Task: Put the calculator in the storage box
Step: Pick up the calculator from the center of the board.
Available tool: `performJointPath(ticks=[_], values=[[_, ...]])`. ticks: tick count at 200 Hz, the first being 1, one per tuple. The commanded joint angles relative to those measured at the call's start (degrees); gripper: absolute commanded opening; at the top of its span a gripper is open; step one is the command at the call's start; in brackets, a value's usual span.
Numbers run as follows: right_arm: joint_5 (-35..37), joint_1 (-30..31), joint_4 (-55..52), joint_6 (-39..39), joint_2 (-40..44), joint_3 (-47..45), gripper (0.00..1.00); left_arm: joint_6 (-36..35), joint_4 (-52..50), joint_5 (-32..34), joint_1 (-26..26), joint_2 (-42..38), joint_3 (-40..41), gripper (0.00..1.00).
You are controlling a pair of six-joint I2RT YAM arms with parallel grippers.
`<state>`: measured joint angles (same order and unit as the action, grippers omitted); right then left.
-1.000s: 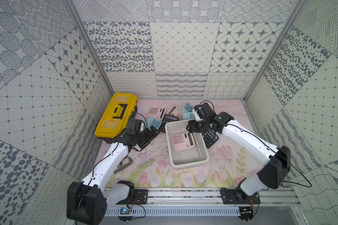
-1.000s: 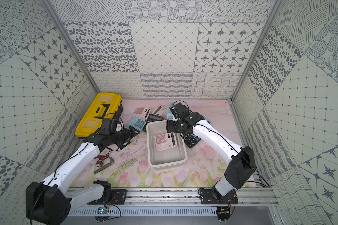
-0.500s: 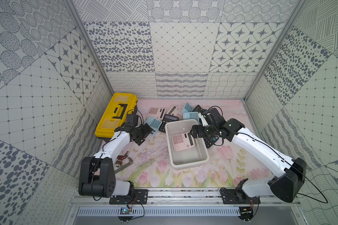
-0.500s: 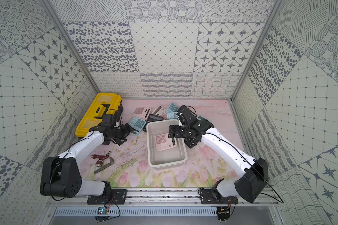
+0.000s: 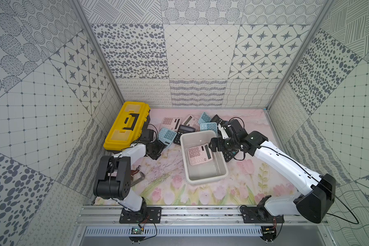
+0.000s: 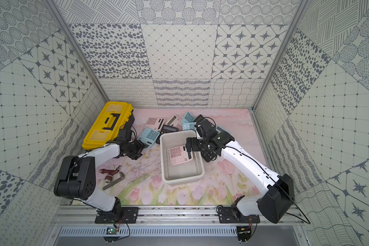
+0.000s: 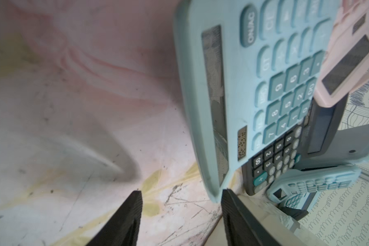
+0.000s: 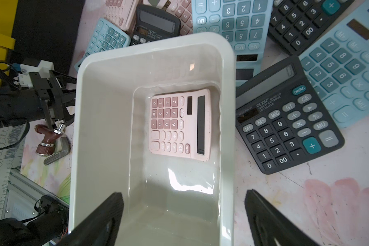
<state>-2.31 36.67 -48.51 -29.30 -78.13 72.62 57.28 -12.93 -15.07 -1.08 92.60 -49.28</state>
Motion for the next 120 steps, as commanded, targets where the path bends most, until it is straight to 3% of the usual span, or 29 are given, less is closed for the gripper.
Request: performJointPath(ticks=[1,61,120], values=[[-0.1,-0.6,2.0,0.8,1.9,-1.1,0.95,5.7,8.7,-1.1,0.2,3.2,0.6,0.56],[-0.4,-1.3,2.0,0.8,3.0,-2.2,0.95,9.8,13.4,-3.2,0.2,7.2,0.0,0.35],[-1.0,-1.5,2.3,0.6,3.4,-2.7,0.95,9.8,12.3,-1.2,0.1,1.0,2.2,0.21]])
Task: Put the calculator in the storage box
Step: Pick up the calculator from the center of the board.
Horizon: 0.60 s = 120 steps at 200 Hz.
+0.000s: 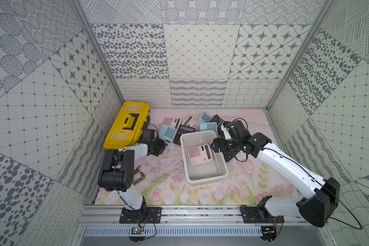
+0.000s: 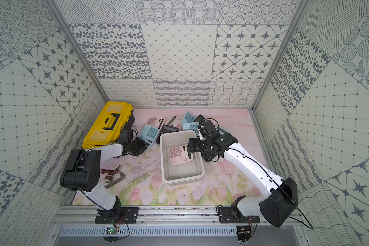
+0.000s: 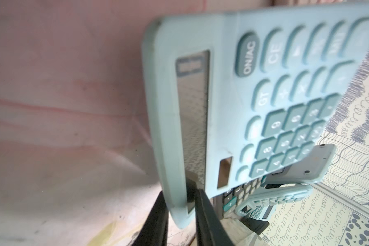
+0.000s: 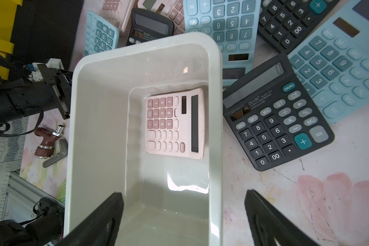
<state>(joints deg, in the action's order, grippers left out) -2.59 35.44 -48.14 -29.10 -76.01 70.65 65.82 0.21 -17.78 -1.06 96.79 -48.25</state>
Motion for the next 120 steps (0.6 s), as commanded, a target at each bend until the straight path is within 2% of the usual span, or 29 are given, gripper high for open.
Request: performJointPath(ticks=[1,12,46,83,120], values=[[-0.8,-0.3,1.9,0.5,1.3,-0.7,0.95,1.3,-0.9,1.5,0.1,-3.3,1.1,0.21],[-1.0,-0.3,2.1,0.4,1.4,-0.8,0.95,1.0,-1.2,1.8,0.1,-4.6,1.5,0.18],[-0.9,-0.3,2.2,0.2,1.7,-0.9,0.95,-0.6,-4.3,2.7,0.1,-6.9,0.9,0.01],[-1.0,-0.3,2.2,-0.3,3.1,-1.8,0.95,-2.0,-7.6,2.5,0.2,-8.9,-0.8,0.0],[-1.2,-0.4,2.2,-0.4,4.1,-2.4,0.97,-2.8,-11.1,2.5,0.1,-15.5,-0.5,0.0]])
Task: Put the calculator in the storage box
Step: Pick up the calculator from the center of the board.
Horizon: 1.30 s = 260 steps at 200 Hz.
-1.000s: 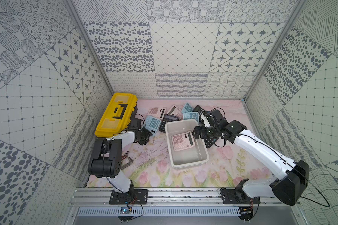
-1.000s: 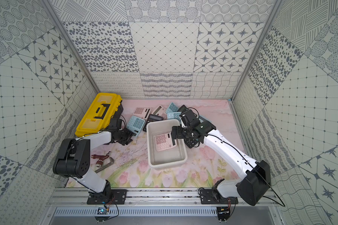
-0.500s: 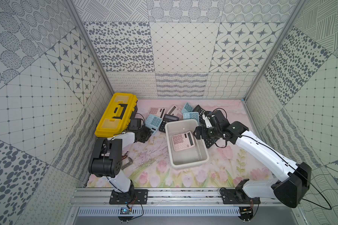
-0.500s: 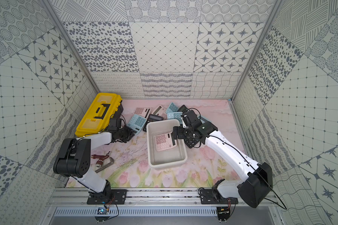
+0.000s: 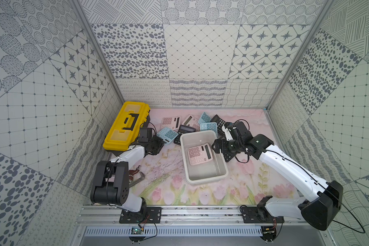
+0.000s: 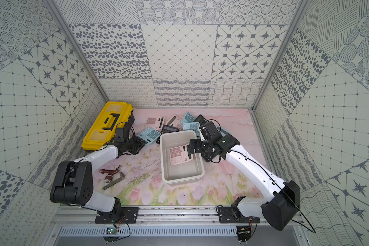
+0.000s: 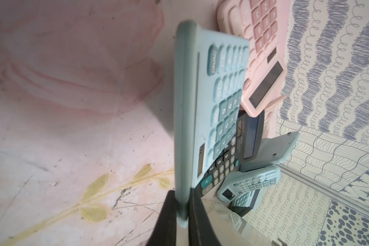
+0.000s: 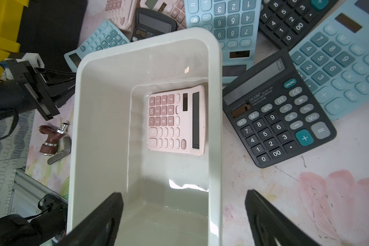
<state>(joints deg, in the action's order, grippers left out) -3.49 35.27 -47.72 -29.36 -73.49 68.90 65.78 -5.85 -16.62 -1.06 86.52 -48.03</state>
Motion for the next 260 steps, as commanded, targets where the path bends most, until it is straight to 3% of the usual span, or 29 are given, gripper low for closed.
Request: performJointPath(ticks=[1,94,127,156,185,214,260], values=[[-0.3,-0.2,1.8,-0.1,1.6,-0.7,0.97,-2.8,-5.1,1.3,0.1,-5.4,-0.7,0.0],[-6.1,-0.1,4.2,-0.7,1.0,0.8,0.97,-10.5,-18.2,3.1,0.1,-22.2,-8.4,0.0],[-10.2,-0.1,6.8,-1.8,0.8,1.0,0.97,-10.5,-17.6,-4.7,0.1,-24.1,-11.5,0.0],[-15.0,-0.2,12.3,-4.8,-0.4,0.9,0.93,-5.7,-15.8,-10.2,-0.7,-25.6,-11.3,0.0],[-21.9,-0.1,27.3,-12.5,-1.8,-2.7,0.87,3.3,-10.8,-9.8,-3.0,-29.3,-8.1,0.0],[-23.0,0.0,40.5,-18.7,-2.8,-6.1,0.85,11.2,-5.2,-3.5,-8.2,-34.1,-4.5,0.0],[-21.5,0.2,54.9,-24.3,-3.8,-9.4,0.83,15.5,0.2,4.0,-18.1,-35.4,-3.1,0.0]])
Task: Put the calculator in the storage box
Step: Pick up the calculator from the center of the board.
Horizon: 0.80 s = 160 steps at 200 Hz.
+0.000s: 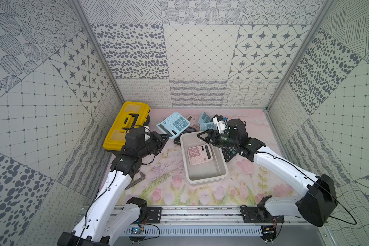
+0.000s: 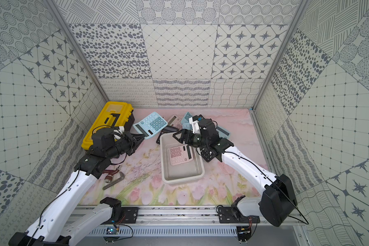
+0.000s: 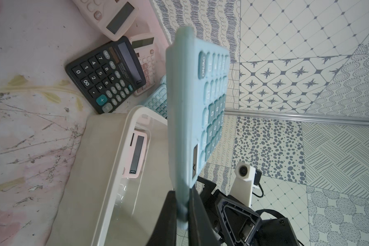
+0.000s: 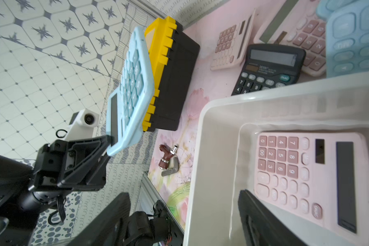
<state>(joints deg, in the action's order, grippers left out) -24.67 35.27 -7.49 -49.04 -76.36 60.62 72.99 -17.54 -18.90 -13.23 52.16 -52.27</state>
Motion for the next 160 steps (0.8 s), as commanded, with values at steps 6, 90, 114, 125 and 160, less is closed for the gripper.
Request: performJointPath(ticks=[6,90,114,125,160], values=[[-0.1,0.2,16.3,-5.1,-1.2,-1.4,0.83,9.0,13.0,6.8,-7.0,-0.9,1.7,0.0],[-0.8,0.8,24.4,-8.9,-5.7,-1.5,0.58,10.8,19.0,9.7,-15.5,1.8,2.8,0.0],[-1.9,1.3,27.6,-10.8,-6.9,-2.2,0.48,10.8,20.0,10.1,-16.9,2.6,3.1,0.0],[-2.4,1.3,28.5,-11.5,-7.4,-2.5,0.43,10.8,20.5,10.3,-17.2,2.9,3.4,0.0],[-1.8,1.2,28.8,-11.8,-6.6,-3.7,0.24,10.1,19.7,10.8,-17.6,2.9,3.6,0.0]])
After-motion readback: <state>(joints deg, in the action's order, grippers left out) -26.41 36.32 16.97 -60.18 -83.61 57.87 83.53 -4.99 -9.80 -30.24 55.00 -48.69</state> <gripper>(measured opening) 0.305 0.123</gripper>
